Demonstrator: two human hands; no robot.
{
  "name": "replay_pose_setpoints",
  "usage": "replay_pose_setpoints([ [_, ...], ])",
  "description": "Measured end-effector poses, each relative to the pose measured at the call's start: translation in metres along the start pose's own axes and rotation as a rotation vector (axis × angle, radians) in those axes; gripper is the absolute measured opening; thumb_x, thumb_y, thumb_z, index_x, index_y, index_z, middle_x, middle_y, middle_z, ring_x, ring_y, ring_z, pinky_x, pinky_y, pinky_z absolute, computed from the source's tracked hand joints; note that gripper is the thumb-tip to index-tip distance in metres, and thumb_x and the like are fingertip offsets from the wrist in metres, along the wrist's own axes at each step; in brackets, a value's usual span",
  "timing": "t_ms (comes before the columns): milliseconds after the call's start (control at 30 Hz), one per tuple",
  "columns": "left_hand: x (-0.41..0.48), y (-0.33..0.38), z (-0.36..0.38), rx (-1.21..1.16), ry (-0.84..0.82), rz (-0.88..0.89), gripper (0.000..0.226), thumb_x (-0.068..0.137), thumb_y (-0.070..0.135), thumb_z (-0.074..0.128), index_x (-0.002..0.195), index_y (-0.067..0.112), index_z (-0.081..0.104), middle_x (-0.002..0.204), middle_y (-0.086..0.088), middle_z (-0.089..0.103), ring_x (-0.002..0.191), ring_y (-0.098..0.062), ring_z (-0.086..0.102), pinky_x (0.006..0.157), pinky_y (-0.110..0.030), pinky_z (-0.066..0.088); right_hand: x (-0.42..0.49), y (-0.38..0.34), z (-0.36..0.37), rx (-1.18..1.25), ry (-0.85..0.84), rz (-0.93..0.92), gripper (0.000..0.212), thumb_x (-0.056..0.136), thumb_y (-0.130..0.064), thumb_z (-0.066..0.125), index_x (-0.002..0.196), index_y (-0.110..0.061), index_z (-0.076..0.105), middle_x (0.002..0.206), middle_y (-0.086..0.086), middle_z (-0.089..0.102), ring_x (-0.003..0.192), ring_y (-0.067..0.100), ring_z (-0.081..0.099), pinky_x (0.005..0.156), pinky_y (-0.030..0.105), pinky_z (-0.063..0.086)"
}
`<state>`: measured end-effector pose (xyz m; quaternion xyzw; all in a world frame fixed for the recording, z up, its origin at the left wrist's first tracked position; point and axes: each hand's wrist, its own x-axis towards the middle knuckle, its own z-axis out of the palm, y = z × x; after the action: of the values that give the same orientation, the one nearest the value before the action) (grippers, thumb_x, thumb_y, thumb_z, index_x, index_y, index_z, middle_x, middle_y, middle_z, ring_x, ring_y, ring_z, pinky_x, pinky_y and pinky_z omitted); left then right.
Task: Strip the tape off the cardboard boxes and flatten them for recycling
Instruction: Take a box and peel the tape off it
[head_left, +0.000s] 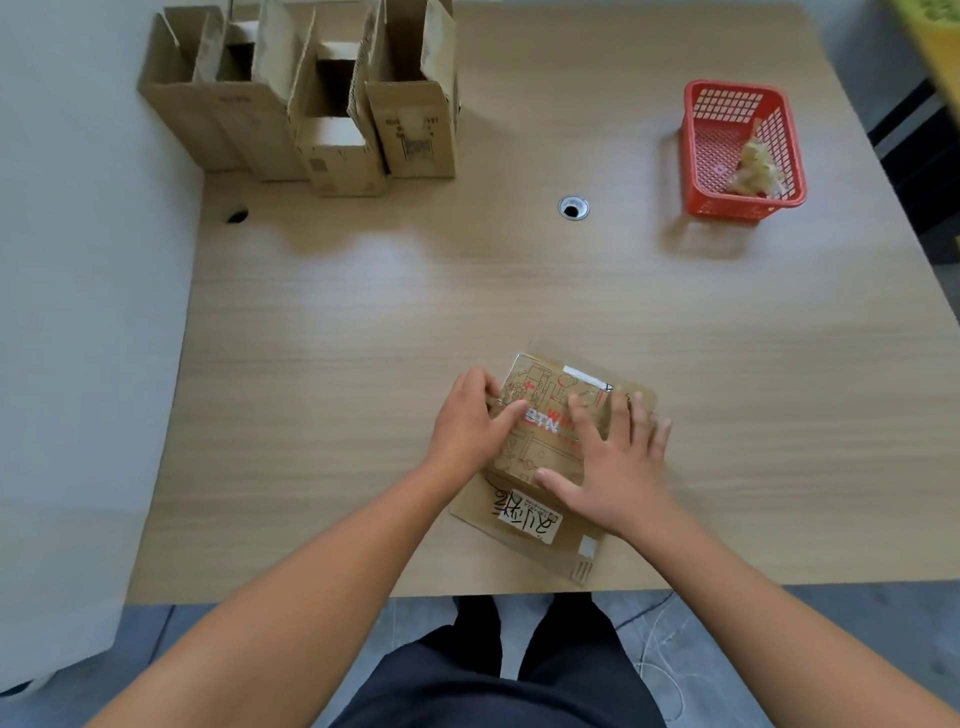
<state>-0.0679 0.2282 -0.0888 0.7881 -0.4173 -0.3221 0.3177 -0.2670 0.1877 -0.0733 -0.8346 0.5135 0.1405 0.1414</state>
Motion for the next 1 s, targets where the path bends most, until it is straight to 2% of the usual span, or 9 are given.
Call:
replay_pose_setpoints([
  [100, 0.001, 0.0, -0.006, -0.024, -0.009, -0.018, 0.019, 0.095, 0.034, 0.066, 0.092, 0.023, 0.051, 0.092, 0.005, 0.06, 0.084, -0.014, 0.059, 0.071, -0.037, 0.053, -0.01, -0.015, 0.01, -0.056, 0.042, -0.021, 0.122, 0.066, -0.1, 0.036, 0.163, -0.035, -0.002, 0.168, 0.013, -0.017, 0.15, 0.047, -0.025, 0.111, 0.075, -0.018],
  [233, -0.002, -0.01, -0.019, -0.103, -0.017, -0.066, 0.014, 0.101, 0.024, 0.058, 0.091, 0.028, 0.048, 0.087, 0.002, 0.064, 0.082, -0.021, 0.065, 0.07, -0.042, 0.057, -0.009, -0.018, 0.008, -0.105, 0.013, -0.016, 0.121, 0.063, -0.1, 0.044, 0.159, -0.046, -0.004, 0.169, 0.012, -0.016, 0.151, 0.05, -0.019, 0.111, 0.08, -0.008],
  [367, -0.015, -0.025, -0.031, -0.139, -0.063, -0.032, 0.007, 0.101, 0.033, 0.059, 0.099, 0.034, 0.052, 0.09, 0.008, 0.063, 0.079, -0.012, 0.061, 0.061, -0.027, 0.046, -0.004, -0.013, -0.007, -0.053, -0.008, -0.022, 0.115, 0.057, -0.101, 0.036, 0.155, -0.055, -0.004, 0.169, 0.006, -0.004, 0.153, 0.046, -0.004, 0.115, 0.076, 0.0],
  [433, -0.021, -0.031, -0.036, -0.188, -0.107, -0.024, 0.004, 0.101, 0.032, 0.059, 0.1, 0.035, 0.057, 0.085, 0.001, 0.065, 0.081, -0.023, 0.064, 0.065, -0.034, 0.051, 0.002, -0.007, -0.02, -0.024, -0.034, -0.056, 0.113, 0.055, -0.101, 0.033, 0.153, -0.059, -0.003, 0.168, 0.003, 0.001, 0.154, 0.042, 0.003, 0.118, 0.072, 0.006],
  [500, -0.025, -0.033, -0.039, -0.258, -0.168, -0.017, 0.005, 0.101, 0.03, 0.06, 0.102, 0.035, 0.06, 0.086, -0.014, 0.066, 0.086, -0.032, 0.065, 0.077, -0.045, 0.057, 0.006, 0.001, -0.033, -0.021, -0.076, -0.101, 0.111, 0.054, -0.102, 0.034, 0.152, -0.061, 0.0, 0.168, 0.001, 0.008, 0.153, 0.038, 0.01, 0.119, 0.068, 0.013],
  [633, -0.03, -0.028, -0.046, -0.324, -0.277, 0.03, 0.021, 0.101, 0.033, 0.058, 0.114, 0.05, 0.058, 0.094, -0.002, 0.067, 0.082, -0.016, 0.065, 0.079, -0.032, 0.058, 0.013, 0.011, -0.057, 0.018, -0.211, -0.176, 0.108, 0.058, -0.101, 0.046, 0.153, -0.064, 0.009, 0.169, -0.003, 0.013, 0.154, 0.029, 0.014, 0.122, 0.058, 0.018],
  [767, -0.032, -0.022, -0.05, -0.421, -0.328, 0.027, 0.022, 0.101, 0.038, 0.06, 0.122, 0.042, 0.06, 0.099, -0.012, 0.071, 0.08, -0.009, 0.067, 0.078, -0.031, 0.058, 0.018, 0.022, -0.08, 0.167, -0.313, -0.241, 0.096, 0.072, -0.084, 0.066, 0.154, -0.058, 0.024, 0.168, -0.004, 0.02, 0.154, 0.022, 0.02, 0.124, 0.044, 0.019],
  [867, -0.034, -0.011, -0.051, -0.502, -0.344, 0.022, 0.023, 0.1, 0.039, 0.061, 0.124, 0.039, 0.061, 0.104, -0.006, 0.069, 0.078, -0.003, 0.066, 0.074, -0.025, 0.057, 0.015, 0.028, -0.098, 0.23, -0.339, -0.279, 0.091, 0.073, -0.085, 0.055, 0.155, -0.056, 0.028, 0.166, -0.007, 0.026, 0.15, 0.016, 0.027, 0.117, 0.034, 0.023],
  [1000, -0.037, 0.002, -0.049, -0.555, -0.334, 0.012, 0.025, 0.101, 0.038, 0.06, 0.126, 0.039, 0.06, 0.109, 0.003, 0.062, 0.074, -0.002, 0.064, 0.075, -0.027, 0.057, 0.011, 0.032, -0.111, 0.159, -0.308, -0.318, 0.081, 0.084, -0.085, 0.045, 0.156, -0.054, 0.027, 0.165, -0.011, 0.03, 0.147, 0.016, 0.034, 0.119, 0.046, 0.033],
])
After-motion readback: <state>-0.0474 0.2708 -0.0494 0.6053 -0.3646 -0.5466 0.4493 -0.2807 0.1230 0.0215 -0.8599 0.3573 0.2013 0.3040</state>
